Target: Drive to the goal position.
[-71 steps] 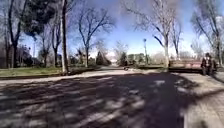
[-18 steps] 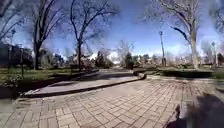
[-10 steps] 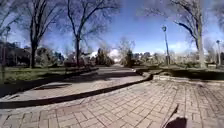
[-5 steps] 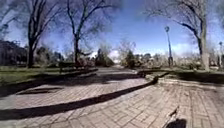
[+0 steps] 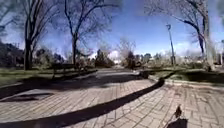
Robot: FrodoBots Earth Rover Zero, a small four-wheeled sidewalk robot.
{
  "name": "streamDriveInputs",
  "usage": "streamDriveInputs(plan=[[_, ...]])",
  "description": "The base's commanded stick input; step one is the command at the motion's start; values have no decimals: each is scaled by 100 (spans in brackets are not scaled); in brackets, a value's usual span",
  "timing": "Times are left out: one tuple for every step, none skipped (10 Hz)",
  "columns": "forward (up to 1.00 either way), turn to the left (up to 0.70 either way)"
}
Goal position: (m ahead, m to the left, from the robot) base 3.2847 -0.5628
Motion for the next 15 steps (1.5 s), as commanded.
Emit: streamDriveInputs(plan=[[100, 0], [100, 0], [100, 0], [100, 0], [100, 0], [100, 0], [100, 0], [100, 0], [100, 0], [100, 0], [100, 0], [100, 0], [100, 0], [100, 0], [100, 0]])
